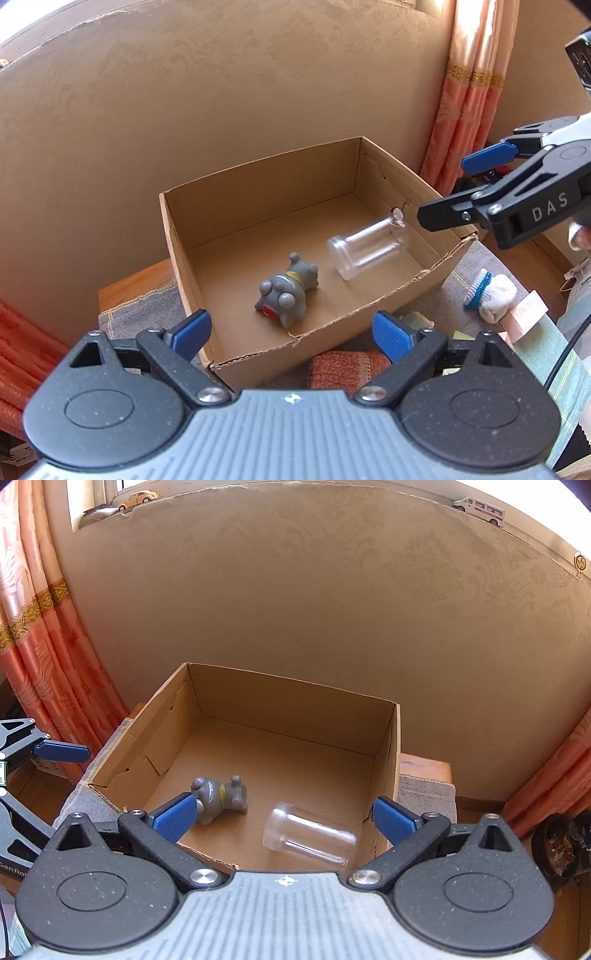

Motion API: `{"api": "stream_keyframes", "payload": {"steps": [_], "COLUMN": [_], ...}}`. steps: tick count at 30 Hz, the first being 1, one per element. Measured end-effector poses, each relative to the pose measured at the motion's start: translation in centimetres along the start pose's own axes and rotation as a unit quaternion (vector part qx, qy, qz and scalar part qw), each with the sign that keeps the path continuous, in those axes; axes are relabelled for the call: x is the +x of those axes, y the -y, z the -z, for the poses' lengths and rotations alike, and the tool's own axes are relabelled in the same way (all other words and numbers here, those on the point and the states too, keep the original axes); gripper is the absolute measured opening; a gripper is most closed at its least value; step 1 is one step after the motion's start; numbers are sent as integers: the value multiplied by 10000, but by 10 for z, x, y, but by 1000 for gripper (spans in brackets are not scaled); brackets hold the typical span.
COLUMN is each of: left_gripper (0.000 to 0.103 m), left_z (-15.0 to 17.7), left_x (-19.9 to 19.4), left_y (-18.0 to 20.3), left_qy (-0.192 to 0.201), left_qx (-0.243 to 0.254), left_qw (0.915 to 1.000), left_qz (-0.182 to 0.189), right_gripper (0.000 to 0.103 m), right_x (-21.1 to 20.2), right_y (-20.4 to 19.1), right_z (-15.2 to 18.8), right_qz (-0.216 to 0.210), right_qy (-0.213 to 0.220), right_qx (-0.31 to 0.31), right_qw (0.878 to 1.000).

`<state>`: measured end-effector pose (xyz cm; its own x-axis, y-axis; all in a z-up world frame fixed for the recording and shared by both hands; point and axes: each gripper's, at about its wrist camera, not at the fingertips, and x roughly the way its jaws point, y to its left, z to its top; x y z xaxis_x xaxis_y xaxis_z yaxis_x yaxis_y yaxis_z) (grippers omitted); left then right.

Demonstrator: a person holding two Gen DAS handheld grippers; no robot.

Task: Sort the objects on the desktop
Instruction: 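Carry both items over the cardboard box and open both tools to drop them, then withdraw both tools from the box back toward the remaining items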

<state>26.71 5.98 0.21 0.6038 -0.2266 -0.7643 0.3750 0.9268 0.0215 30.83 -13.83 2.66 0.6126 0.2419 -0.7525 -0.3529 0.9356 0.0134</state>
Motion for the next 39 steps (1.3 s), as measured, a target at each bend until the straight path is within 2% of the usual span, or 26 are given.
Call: {"api": "stream_keyframes", "payload": {"steps": [11,19,31,39], "left_gripper": [94,94,94,96], "left_z": [14,41,76,102], "left_x": [-25,-40,-66,-54], "left_y": [9,16,14,29], "left_qy": [125,84,104,-42], "left_qx": [-132,-241,-458,-249], "left_qw": [9998,9996,9988,9990], "left_qz": [128,136,161,367], "right_gripper": [103,103,103,103], "right_x": [-19,-40,-76,-83], "right_y": [-11,-17,-15,-21], "right_z": [11,43,83,105], "right_qz": [6,11,18,-113], "right_qy": [26,146,209,207], "right_qx": [-89,-244,-132,-222], "right_qw": [10000,9996,9997,9995]}}
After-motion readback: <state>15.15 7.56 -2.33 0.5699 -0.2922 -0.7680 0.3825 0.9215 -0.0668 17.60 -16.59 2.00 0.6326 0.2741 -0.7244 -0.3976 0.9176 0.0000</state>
